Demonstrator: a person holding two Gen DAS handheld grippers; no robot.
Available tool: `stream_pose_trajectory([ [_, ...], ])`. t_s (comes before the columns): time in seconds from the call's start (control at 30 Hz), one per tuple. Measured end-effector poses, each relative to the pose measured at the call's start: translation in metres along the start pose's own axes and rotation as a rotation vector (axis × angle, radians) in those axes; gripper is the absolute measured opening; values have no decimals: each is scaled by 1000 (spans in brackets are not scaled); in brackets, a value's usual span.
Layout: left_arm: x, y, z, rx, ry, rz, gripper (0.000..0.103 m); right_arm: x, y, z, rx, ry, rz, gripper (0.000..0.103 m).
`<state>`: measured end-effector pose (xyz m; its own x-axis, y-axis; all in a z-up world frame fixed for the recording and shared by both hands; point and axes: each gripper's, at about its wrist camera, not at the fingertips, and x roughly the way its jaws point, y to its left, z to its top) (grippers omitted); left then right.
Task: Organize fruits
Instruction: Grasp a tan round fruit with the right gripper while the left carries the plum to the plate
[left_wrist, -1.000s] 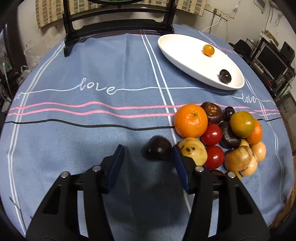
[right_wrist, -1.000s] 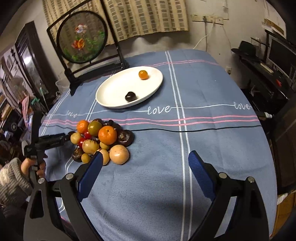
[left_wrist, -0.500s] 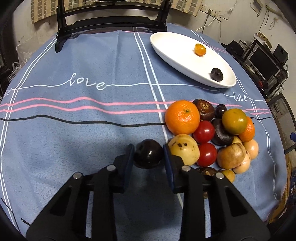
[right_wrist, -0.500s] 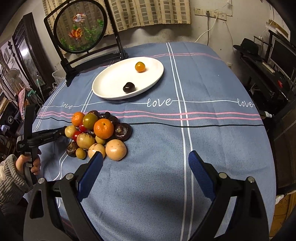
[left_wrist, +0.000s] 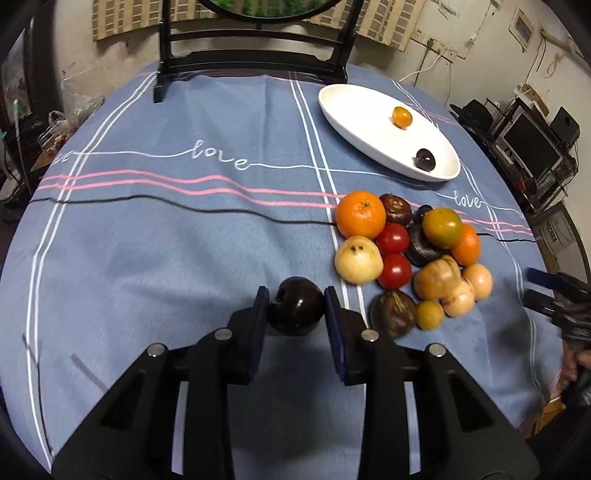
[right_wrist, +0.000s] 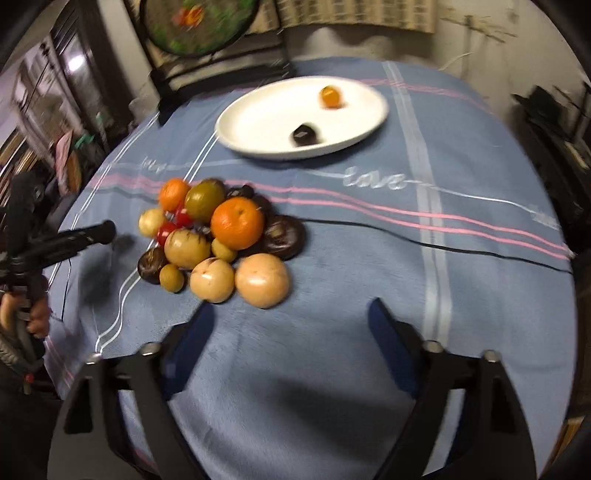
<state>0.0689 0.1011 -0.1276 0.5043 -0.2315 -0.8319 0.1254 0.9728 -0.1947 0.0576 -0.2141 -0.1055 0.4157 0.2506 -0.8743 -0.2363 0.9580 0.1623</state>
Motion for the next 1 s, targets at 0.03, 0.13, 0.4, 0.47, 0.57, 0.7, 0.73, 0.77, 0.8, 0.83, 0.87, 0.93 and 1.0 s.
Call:
stream_pose_trajectory([
  [0.03,-6,0,-3,-4,-2,5,31,6,1,2,-2,8,3,70],
  [0.13,-17,1,-10,-14,0,14,30,25,-1,6,8,33,15,67],
  [0.4,-21,4,-21,-45,17,19,30,47,6,10,-33,70,45,52],
  [0.47,-20,2,-20,-46,19,17,30,51,7,10,-36,71,48,51],
  [0.57,-17,-2,-20,-42,25,14,30,51,7,10,-45,66,53,49],
  [0.7,-14,-6,-20,-34,37,10,30,53,10,11,-64,56,47,47],
  [0.73,-13,-7,-20,-33,42,6,30,54,11,11,-68,56,48,45],
  [0.77,-12,-8,-20,-32,45,5,30,54,11,11,-69,57,45,45],
  [0.8,-10,-9,-21,-31,48,3,30,53,11,11,-67,58,47,44],
  [0.83,-9,-10,-21,-30,52,2,30,52,10,10,-60,60,53,44],
  [0.87,-8,-12,-21,-28,53,1,30,51,8,9,-51,63,59,44],
  [0.93,-6,-17,-20,-19,56,-6,31,45,4,5,-35,63,62,44],
  [1.0,-5,-22,-16,-9,53,-13,31,33,-6,0,-2,46,51,44],
])
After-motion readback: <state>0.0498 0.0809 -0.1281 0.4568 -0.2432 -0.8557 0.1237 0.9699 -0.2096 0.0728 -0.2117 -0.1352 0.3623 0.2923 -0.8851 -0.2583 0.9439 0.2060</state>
